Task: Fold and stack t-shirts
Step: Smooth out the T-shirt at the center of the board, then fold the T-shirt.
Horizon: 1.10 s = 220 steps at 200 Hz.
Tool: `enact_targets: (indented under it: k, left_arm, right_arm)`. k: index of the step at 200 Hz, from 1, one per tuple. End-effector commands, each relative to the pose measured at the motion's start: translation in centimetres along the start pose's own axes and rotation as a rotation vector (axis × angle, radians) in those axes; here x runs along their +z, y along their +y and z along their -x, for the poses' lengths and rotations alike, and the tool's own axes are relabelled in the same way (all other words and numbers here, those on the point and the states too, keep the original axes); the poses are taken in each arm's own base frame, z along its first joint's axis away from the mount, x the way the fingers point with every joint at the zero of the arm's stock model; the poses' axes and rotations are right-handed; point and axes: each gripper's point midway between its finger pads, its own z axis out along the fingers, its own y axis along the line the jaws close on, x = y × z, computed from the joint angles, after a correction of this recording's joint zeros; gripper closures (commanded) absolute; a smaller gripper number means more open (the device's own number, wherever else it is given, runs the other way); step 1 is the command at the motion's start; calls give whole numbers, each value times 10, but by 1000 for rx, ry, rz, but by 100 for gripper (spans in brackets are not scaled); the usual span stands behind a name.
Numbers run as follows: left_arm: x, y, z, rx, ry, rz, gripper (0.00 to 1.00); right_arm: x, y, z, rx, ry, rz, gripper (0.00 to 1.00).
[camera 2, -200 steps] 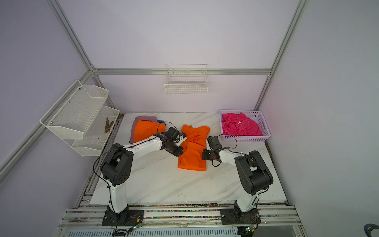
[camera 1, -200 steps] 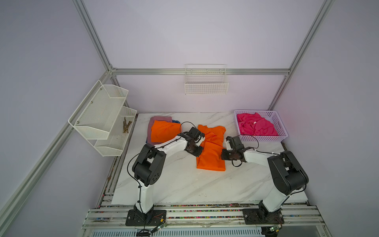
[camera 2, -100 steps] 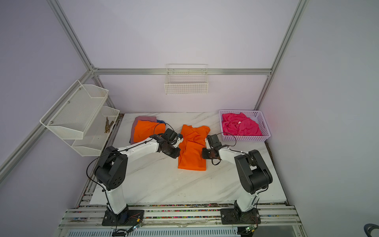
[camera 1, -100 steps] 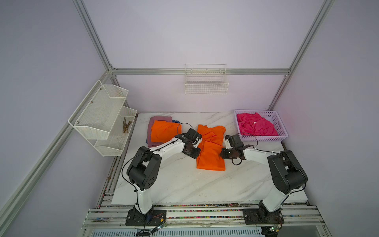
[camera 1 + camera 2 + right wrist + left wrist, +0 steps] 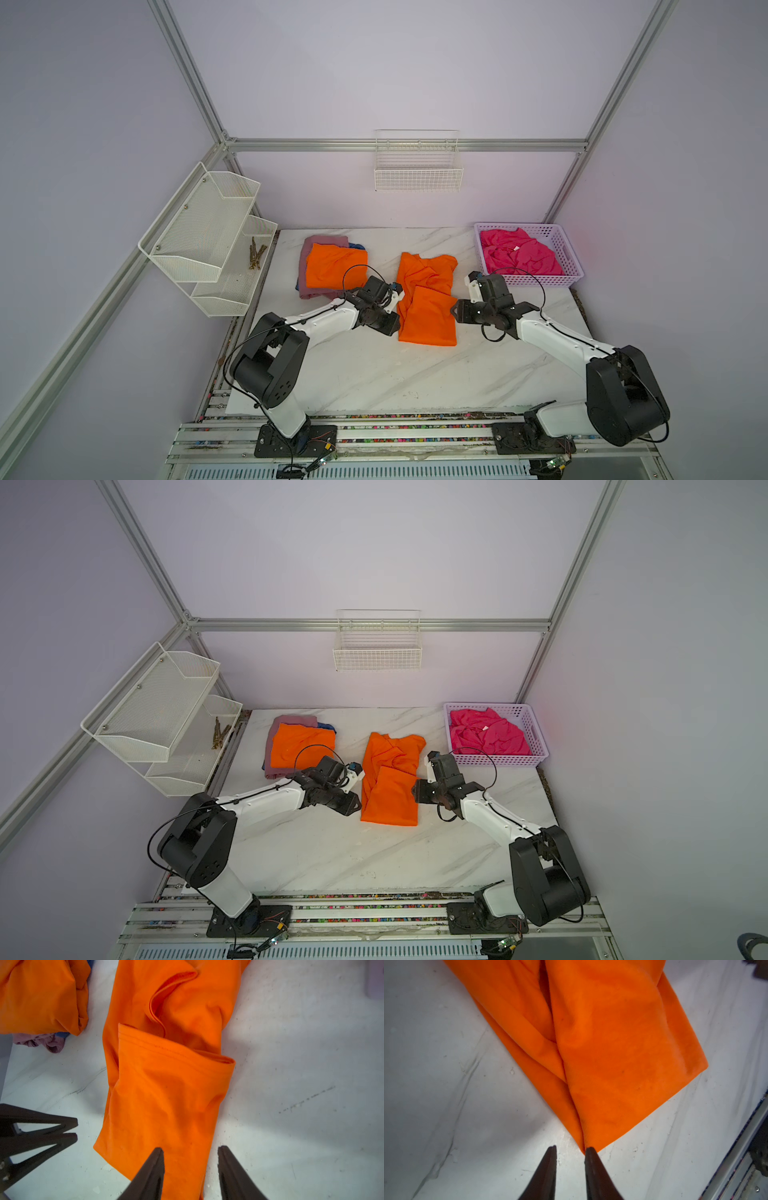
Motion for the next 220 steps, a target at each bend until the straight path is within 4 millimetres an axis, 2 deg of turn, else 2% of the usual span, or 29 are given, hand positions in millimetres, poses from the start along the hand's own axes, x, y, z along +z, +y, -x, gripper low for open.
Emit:
enact_targets:
  k: [1,117,173,194,220]
  left_arm:
    - [-4,-15,15,10,-60,-94,71]
    - [21,4,-12,-98,-6,-241,68]
    - [25,2,-8,-106,-21,-275,68]
    - [28,0,-8,-118,-18,-297,68]
    - [29,-3,-6,-146,-25,-319,68]
  right_arm:
    - [2,-5,-34,72,82,30,52]
    - [26,-2,-71,147,162,134,52]
    - [33,3,-74,151,166,183,52]
    - [39,2,-81,168,202,192,52]
    - [41,5,-77,162,182,212,53]
